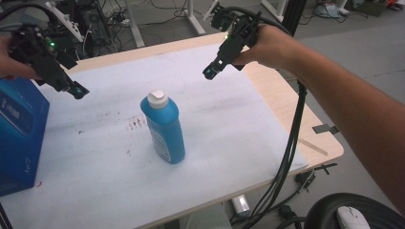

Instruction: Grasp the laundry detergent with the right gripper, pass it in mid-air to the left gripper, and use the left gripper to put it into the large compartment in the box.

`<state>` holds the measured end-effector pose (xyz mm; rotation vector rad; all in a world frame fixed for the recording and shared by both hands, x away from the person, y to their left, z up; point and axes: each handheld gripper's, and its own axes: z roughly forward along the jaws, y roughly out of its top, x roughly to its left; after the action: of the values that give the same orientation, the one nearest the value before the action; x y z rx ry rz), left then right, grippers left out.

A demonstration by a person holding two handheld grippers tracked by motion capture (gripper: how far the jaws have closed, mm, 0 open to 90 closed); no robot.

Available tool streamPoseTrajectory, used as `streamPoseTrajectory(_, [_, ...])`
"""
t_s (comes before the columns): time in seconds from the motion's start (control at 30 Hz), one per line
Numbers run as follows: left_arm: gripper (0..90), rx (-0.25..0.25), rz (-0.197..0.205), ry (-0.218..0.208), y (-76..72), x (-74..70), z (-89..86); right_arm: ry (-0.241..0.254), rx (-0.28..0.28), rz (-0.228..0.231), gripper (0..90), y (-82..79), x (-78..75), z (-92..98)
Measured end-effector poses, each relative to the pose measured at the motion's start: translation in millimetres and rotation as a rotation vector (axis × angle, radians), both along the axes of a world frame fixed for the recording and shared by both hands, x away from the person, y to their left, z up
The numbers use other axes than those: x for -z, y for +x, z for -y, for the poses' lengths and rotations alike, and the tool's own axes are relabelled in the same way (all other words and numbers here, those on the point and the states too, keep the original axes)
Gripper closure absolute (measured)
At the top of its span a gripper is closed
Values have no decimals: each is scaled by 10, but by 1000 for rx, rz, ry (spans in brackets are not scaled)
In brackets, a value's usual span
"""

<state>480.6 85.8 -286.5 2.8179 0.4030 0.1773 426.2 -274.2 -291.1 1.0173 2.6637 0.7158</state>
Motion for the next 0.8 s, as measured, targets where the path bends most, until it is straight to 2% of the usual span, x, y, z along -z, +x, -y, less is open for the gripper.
streamPoseTrajectory(0.07, [16, 4, -3, 1, 0, 25, 6, 0, 10, -1, 19, -5, 18, 6])
streamPoseTrajectory(0.1, [16, 6, -10, 4, 0, 57, 11, 11, 63, 9, 19, -25, 111, 52])
streamPoseTrajectory(0.23, [16, 7, -17, 3, 3, 95, 15, 40, 119, 39, 19, -51, 182, 113])
streamPoseTrajectory(0.47, [17, 13, -22, 7, 10, 121, 39, 88, 187, 71, 19, -89, 267, 187])
streamPoseTrajectory(0.53, [17, 18, -20, 8, 17, 122, 48, 127, 219, 85, 19, -104, 323, 219])
streamPoseTrajectory(0.6, [16, 17, -19, 7, 16, 124, 50, 135, 223, 86, 19, -108, 344, 227])
streamPoseTrajectory(0.8, [16, 14, -23, 6, 7, 135, 61, 221, 298, 176, 19, -212, 474, 281])
